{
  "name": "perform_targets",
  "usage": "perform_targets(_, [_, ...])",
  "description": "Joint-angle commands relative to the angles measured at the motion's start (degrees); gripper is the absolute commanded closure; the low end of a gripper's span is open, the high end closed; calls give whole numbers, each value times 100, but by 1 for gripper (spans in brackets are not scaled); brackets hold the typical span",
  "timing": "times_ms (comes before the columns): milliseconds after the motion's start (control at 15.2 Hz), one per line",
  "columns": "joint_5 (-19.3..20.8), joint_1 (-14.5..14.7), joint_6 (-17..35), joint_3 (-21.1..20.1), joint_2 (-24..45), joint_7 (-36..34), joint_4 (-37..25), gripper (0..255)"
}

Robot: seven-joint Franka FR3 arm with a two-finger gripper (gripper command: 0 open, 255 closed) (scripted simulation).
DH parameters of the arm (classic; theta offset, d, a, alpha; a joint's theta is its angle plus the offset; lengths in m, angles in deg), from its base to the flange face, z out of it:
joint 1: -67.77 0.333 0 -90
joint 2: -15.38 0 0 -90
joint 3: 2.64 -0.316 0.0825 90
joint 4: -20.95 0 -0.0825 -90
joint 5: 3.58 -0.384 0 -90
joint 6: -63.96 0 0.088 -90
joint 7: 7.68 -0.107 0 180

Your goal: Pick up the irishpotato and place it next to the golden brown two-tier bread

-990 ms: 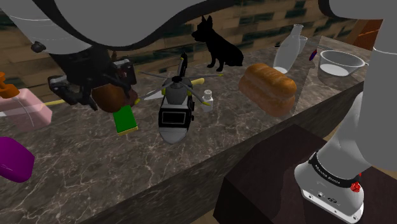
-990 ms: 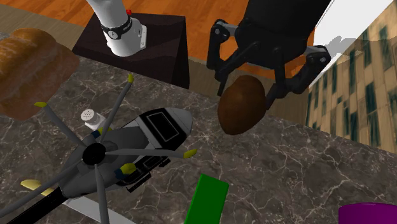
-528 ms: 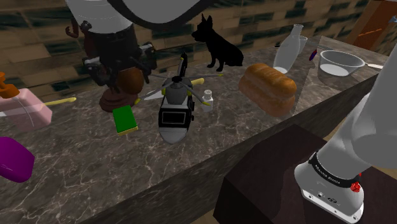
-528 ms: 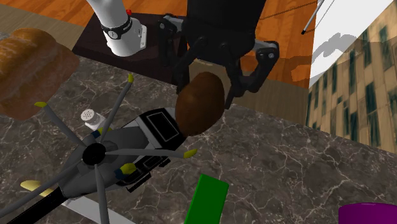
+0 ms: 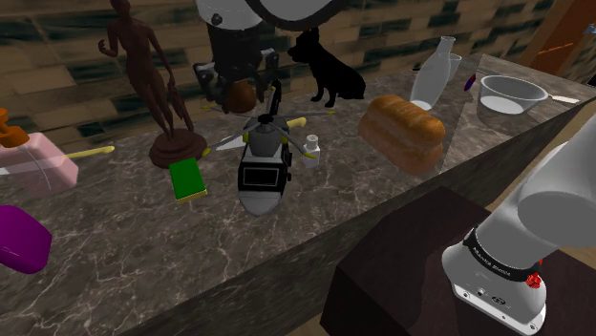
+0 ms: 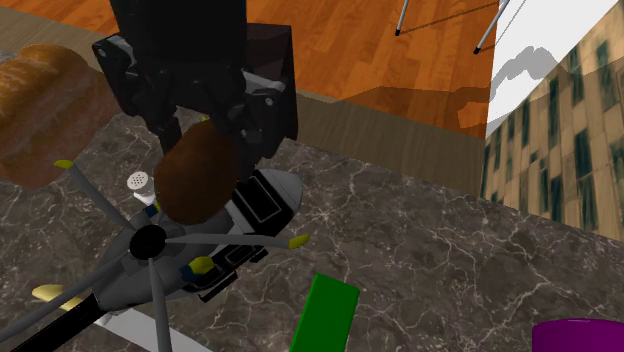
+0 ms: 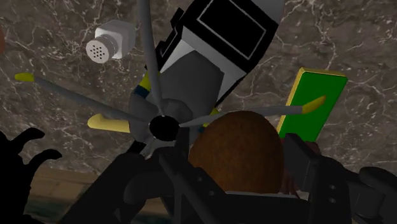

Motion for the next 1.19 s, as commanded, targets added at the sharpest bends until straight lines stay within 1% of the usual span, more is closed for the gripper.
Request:
perform_targets(0, [-240,-151,163,183,-288,392,285,255])
perform_targets(198, [-486,-321,346,477,-587,920,603,255])
perform_targets(462, [-715,-509,544,884,-863,1587,926,255])
perform_targets(792, [-887,-739,742,1377,-1038,2369,1175,255])
perform_targets(1122, [-980,-981,897,1844,-1046,3108,1258,255])
